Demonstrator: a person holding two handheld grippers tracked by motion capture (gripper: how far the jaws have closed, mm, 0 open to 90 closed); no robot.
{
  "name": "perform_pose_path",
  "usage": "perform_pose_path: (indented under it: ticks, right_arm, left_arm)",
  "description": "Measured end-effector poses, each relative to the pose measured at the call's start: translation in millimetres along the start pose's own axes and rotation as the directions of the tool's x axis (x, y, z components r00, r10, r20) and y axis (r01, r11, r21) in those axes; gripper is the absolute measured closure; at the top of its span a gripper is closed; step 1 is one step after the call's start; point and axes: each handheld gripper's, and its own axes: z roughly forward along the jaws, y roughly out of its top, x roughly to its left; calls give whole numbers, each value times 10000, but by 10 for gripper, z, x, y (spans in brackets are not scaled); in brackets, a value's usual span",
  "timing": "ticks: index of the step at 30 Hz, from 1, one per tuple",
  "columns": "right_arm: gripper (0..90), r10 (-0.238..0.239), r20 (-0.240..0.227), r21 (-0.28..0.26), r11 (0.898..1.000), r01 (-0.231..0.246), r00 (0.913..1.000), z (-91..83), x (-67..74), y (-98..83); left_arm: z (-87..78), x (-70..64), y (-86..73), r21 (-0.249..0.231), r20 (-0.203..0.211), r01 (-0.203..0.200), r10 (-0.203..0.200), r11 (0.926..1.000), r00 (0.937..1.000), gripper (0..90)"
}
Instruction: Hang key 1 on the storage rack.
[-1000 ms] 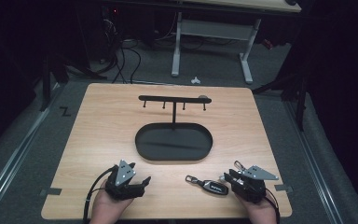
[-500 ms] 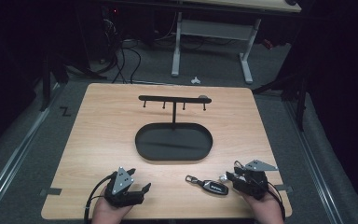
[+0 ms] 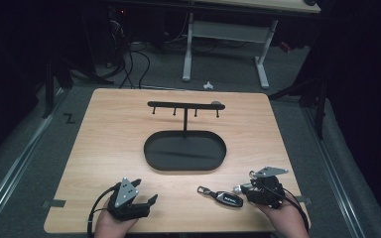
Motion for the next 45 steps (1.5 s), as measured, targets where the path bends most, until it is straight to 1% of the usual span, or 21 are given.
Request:
perform_pose_path:
  ticks: [1, 2, 5, 7, 8, 10, 11, 13, 15, 18, 20, 22, 25, 27, 30, 32, 34, 37, 43, 44, 45]
  right_arm:
    - [470, -256, 131, 117, 9996, 255, 9996, 0, 10, 22]
    - [465, -255, 151, 202, 9995, 252, 9996, -2, 15, 35]
    - [406, -165, 139, 610, 9980, 157, 9998, -6, 5, 99]
    - [330, 142, 108, 759, 9970, -150, 9998, -12, -6, 147]
    - [319, 354, 44, 837, 9959, -357, 9994, -21, -12, 173]
    - [316, 533, -214, 927, 9944, -511, 9983, -45, -19, 221]
    - [303, 447, -295, 1036, 9938, -414, 9986, -50, -20, 242]
    - [276, 298, -348, 1485, 9886, -243, 9990, -41, -9, 275]
    - [248, -78, -214, 1798, 9836, 115, 9997, -32, 7, 305]
    - [237, -269, -55, 2287, 9731, 274, 9996, -22, 16, 358]
    - [237, -375, -80, 2510, 9672, 383, 9993, -17, 4, 396]
    - [237, -418, -66, 2812, 9587, 419, 9991, -13, 1, 435]
    - [232, -742, 59, 3281, 9422, 681, 9972, 12, 12, 495]
    - [231, -1013, 93, 3623, 9276, 911, 9948, 28, 39, 535]
    - [216, -1477, -42, 4081, 9027, 1366, 9890, 55, 94, 592]
    - [206, -1762, -100, 4219, 8917, 1639, 9843, 75, 137, 632]
    - [201, -1856, -281, 4318, 8840, 1794, 9822, 93, 185, 674]
    - [170, -1915, -700, 4360, 8768, 2027, 9790, 127, 266, 729]
    - [174, -2324, -918, 4427, 8615, 2487, 9683, 224, 412, 825]
    - [182, -2460, -1043, 4444, 8553, 2664, 9636, 245, 429, 834]
    - [184, -2478, -1147, 4494, 8507, 2727, 9620, 267, 454, 839]
  left_arm:
    - [1, 1, -2, 13, 5, 9, -9, 10000, 10000, 233]
    - [3, 2, -3, 29, 4, 11, -11, 10000, 10000, 232]
    - [2, 1, -3, 26, 18, 5, -5, 10000, 10000, 233]
    - [0, 1, -2, 19, 29, -18, 18, 10000, 10000, 232]
    - [0, 3, -2, 28, 50, -18, 18, 10000, 10000, 232]
    - [3, 7, -7, 52, 89, -10, 10, 10000, 10000, 232]
    - [5, 9, -10, 66, 104, -13, 12, 10000, 9999, 233]
    - [8, 11, -13, 94, 135, -15, 13, 10000, 9999, 233]
    - [7, 10, -13, 88, 159, -10, 9, 10000, 9999, 232]
    - [10, 9, -13, 101, 210, -39, 37, 9999, 9998, 233]
    - [17, 5, -16, 156, 272, -57, 52, 9999, 9996, 233]
    - [28, -6, -17, 208, 315, -118, 111, 9997, 9994, 233]
    - [39, -21, -18, 284, 384, -228, 217, 9993, 9990, 233]
    - [44, -29, -18, 307, 392, -287, 275, 9991, 9989, 233]
    - [39, -19, -15, 325, 401, -293, 280, 9990, 9988, 233]
    - [33, -6, -17, 307, 382, -239, 227, 9992, 9990, 233]
    - [30, 4, -20, 312, 397, -198, 186, 9993, 9990, 233]
    - [28, 11, -19, 303, 423, -234, 221, 9993, 9989, 233]
    - [24, 17, -20, 335, 476, -283, 266, 9990, 9985, 233]
    - [26, 17, -21, 331, 481, -291, 275, 9990, 9985, 233]
    - [26, 16, -21, 358, 491, -313, 295, 9989, 9984, 233]
